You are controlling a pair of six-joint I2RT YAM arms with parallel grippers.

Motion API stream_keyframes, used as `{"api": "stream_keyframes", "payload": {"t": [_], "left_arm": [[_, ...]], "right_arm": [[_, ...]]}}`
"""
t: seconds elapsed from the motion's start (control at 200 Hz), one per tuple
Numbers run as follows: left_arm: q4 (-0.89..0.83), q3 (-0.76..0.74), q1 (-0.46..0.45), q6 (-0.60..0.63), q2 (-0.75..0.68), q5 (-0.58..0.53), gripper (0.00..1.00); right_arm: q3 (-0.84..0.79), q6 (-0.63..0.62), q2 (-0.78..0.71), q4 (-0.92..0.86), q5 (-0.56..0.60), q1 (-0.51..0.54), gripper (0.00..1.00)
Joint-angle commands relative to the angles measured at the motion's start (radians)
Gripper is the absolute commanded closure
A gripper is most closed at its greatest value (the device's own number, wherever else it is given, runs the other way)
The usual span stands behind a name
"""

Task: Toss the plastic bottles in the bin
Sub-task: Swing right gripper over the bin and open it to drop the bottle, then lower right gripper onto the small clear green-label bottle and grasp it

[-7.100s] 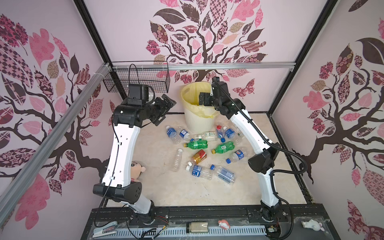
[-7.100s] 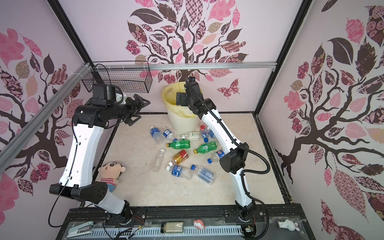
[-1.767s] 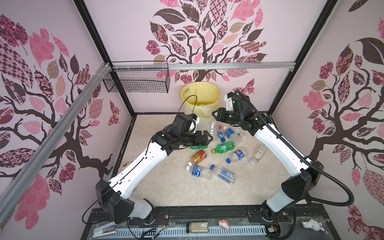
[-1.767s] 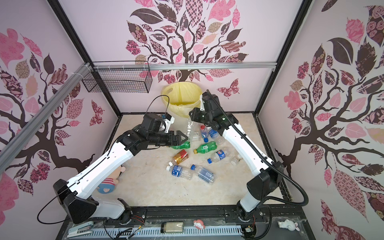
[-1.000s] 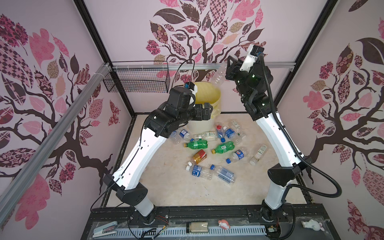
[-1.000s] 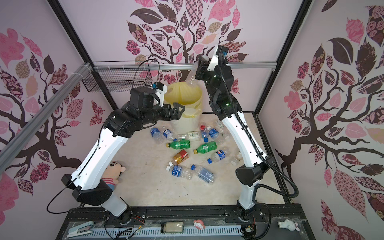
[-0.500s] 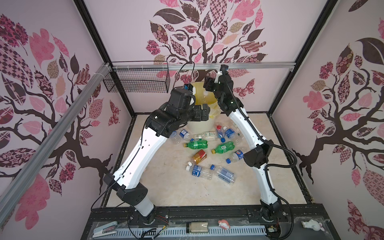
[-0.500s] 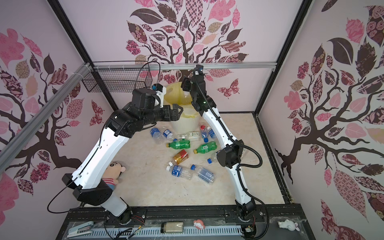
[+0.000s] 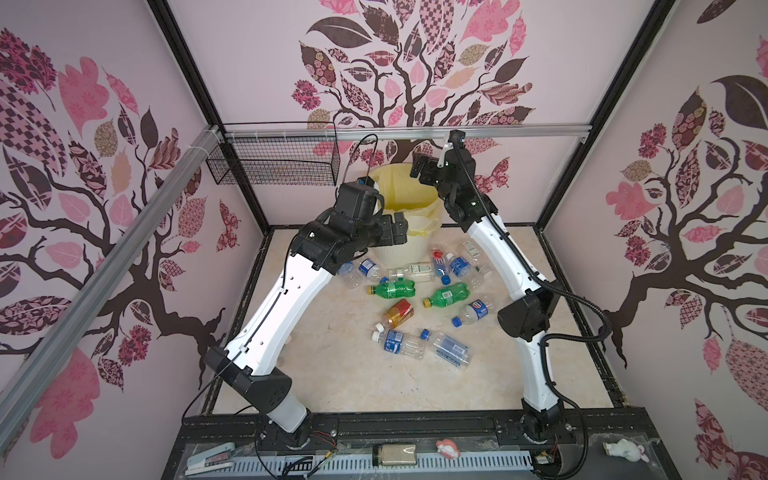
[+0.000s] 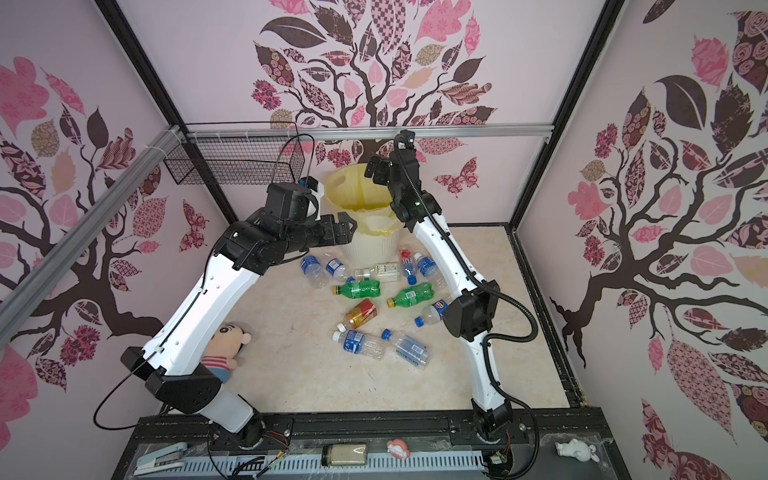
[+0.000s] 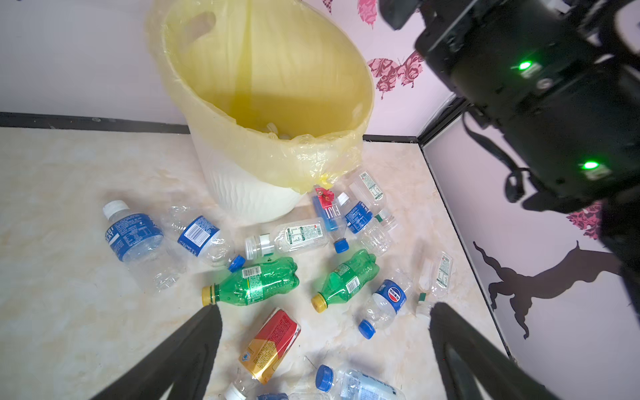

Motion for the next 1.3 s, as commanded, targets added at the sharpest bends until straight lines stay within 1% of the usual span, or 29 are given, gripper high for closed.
{"api": "stream_keyframes", "payload": {"t": [0.0, 0.05, 0.07, 0.135, 0.275, 0.37, 0.52, 0.595, 0.65, 0.695, 0.83, 0.91, 1.02, 1.105, 1.22, 1.295], "left_arm": [[0.033, -0.042, 0.0, -0.041, -0.034, 0.021, 0.03], [0.038, -0.053, -0.002, -0.05, -0.045, 0.027, 0.03], [0.042, -0.086, -0.003, -0.054, -0.051, 0.027, 0.03], [0.056, -0.124, -0.009, -0.062, -0.068, 0.031, 0.03], [0.102, -0.205, -0.035, -0.072, -0.102, 0.034, 0.03], [0.137, -0.25, -0.06, -0.071, -0.113, 0.031, 0.03], [0.183, -0.286, -0.101, -0.071, -0.102, 0.034, 0.03], [0.197, -0.284, -0.121, -0.072, -0.088, 0.03, 0.03], [0.19, -0.273, -0.138, -0.079, -0.067, 0.008, 0.03], [0.184, -0.262, -0.144, -0.083, -0.049, 0.019, 0.03], [0.2, -0.254, -0.192, -0.072, 0.0, 0.025, 0.03], [0.202, -0.246, -0.23, -0.058, 0.032, 0.02, 0.03], [0.217, -0.237, -0.274, -0.041, 0.075, 0.044, 0.03], [0.232, -0.221, -0.302, -0.028, 0.106, 0.062, 0.03], [0.256, -0.199, -0.333, -0.024, 0.145, 0.093, 0.03], [0.274, -0.188, -0.35, -0.024, 0.169, 0.112, 0.03]], "right_arm": [[-0.008, 0.008, -0.1, -0.09, 0.043, -0.009, 0.01], [-0.011, 0.009, -0.116, -0.142, 0.06, -0.012, 0.0], [-0.012, 0.009, -0.122, -0.162, 0.068, -0.012, 0.0], [-0.017, 0.01, -0.143, -0.234, 0.093, -0.011, 0.01], [-0.091, 0.011, -0.216, -0.372, 0.166, -0.012, 0.01], [-0.198, 0.015, -0.29, -0.429, 0.213, -0.017, 0.01], [-0.45, 0.054, -0.448, -0.447, 0.255, -0.037, 0.01], [-0.563, 0.112, -0.521, -0.482, 0.242, -0.074, 0.01], [-0.632, 0.162, -0.564, -0.528, 0.221, -0.115, 0.0], [-0.686, 0.195, -0.594, -0.559, 0.199, -0.155, 0.0], [-0.859, 0.232, -0.682, -0.587, 0.143, -0.258, 0.0], [-0.963, 0.257, -0.731, -0.575, 0.082, -0.332, 0.01], [-1.082, 0.291, -0.773, -0.561, -0.001, -0.424, 0.0], [-1.142, 0.291, -0.779, -0.558, -0.005, -0.457, 0.01], [-1.2, 0.3, -0.77, -0.547, -0.007, -0.467, 0.0], [-1.25, 0.314, -0.759, -0.528, -0.031, -0.48, 0.0]]}}
